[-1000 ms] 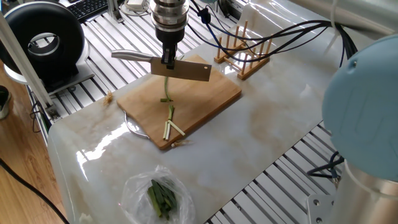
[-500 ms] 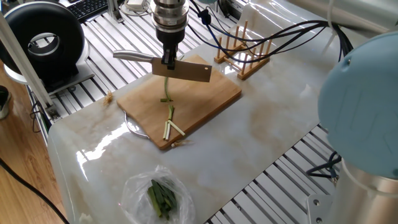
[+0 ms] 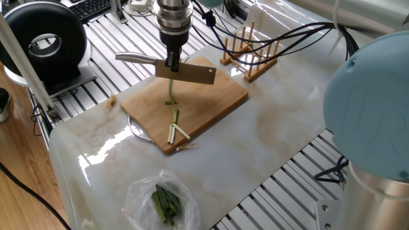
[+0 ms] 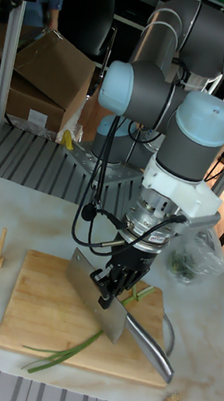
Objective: Chop the green garlic
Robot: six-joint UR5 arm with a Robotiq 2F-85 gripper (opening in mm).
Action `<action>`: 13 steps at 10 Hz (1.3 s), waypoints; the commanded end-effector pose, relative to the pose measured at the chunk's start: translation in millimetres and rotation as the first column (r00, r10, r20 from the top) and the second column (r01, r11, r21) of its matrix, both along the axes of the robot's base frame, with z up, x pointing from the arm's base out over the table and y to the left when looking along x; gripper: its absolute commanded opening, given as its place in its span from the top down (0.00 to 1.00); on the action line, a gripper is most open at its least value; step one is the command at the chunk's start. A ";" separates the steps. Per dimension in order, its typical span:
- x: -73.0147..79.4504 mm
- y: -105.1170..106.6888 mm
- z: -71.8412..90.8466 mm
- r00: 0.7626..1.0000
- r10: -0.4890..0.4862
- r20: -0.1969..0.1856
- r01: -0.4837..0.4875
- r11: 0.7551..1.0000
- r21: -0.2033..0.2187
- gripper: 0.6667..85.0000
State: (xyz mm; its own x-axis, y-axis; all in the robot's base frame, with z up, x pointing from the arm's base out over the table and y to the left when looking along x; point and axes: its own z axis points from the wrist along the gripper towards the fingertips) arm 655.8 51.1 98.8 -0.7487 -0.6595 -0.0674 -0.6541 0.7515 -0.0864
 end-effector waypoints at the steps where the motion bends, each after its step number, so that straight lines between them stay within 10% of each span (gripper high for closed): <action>1: 0.3 -9.9 -4.3 1.000 0.028 -0.010 -0.029 0.999 -0.036 0.99; 13: 6.4 -16.6 -23.0 1.000 0.019 -0.006 -0.019 0.999 -0.049 0.99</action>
